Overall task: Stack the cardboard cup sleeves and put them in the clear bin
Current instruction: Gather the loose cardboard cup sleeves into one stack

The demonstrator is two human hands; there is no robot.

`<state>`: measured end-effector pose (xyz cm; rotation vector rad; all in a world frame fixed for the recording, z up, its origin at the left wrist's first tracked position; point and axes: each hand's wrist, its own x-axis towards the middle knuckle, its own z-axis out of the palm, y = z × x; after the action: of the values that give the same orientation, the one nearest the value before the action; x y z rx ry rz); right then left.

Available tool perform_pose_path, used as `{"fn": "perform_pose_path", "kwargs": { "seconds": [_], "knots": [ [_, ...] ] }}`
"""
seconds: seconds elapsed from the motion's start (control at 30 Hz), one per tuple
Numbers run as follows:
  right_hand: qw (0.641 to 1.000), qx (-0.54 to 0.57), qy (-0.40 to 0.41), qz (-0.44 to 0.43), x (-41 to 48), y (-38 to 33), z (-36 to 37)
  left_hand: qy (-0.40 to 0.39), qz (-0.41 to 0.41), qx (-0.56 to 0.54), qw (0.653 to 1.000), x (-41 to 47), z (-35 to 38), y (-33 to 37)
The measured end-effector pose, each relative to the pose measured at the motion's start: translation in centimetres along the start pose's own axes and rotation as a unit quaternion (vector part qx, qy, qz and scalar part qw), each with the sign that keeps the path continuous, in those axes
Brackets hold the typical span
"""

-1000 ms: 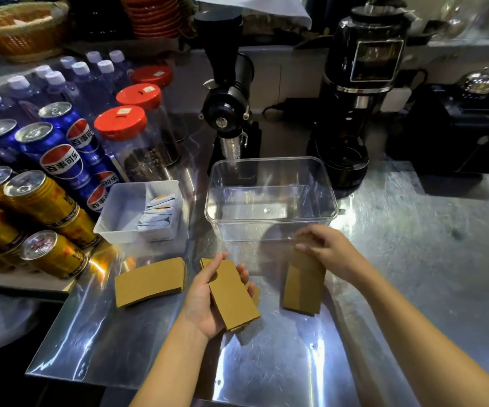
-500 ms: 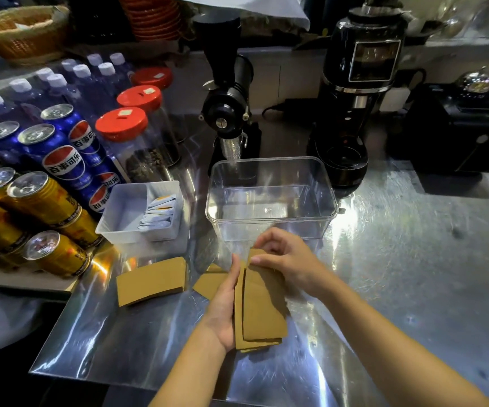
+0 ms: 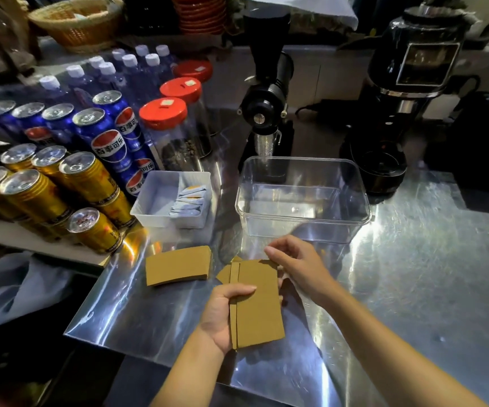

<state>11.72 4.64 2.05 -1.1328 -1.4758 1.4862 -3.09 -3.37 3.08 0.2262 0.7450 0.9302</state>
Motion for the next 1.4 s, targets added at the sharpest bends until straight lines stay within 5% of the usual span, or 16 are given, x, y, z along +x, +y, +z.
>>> {"fn": "perform_pose_path", "kwargs": {
  "seconds": [0.17, 0.33, 0.5, 0.7, 0.93, 1.1, 1.4],
  "knots": [
    [0.985, -0.166, 0.03, 0.028, 0.4, 1.2, 0.7, -0.006, 0.047, -0.041, 0.998, -0.9, -1.2, 0.6],
    [0.881, -0.467, -0.051, 0.058, -0.4, 1.5, 2.6, 0.028, 0.09, -0.108, 0.99, -1.7, -2.4, 1.4],
    [0.838, -0.541, -0.056, 0.038, -0.9, 1.0, 4.7, 0.044, 0.108, -0.158, 0.981, -2.2, -2.6, 2.2],
    [0.885, -0.446, -0.064, 0.115, -0.3, 0.7, 3.1, 0.066, 0.19, -0.154, 0.967, -1.7, -2.5, 2.7],
    [0.977, -0.112, 0.038, 0.178, -0.5, -0.2, -2.3, 0.111, 0.174, -0.109, 0.972, 0.2, -1.8, 1.5],
    [0.976, 0.09, 0.02, 0.195, -1.8, -1.8, -3.8, 0.092, 0.164, -0.043, 0.981, 1.9, -0.1, 0.5],
    [0.986, 0.058, -0.009, 0.158, -3.4, -1.2, -1.0, 0.066, 0.09, 0.055, 0.992, 3.0, 1.7, -0.9]
  ]
}}
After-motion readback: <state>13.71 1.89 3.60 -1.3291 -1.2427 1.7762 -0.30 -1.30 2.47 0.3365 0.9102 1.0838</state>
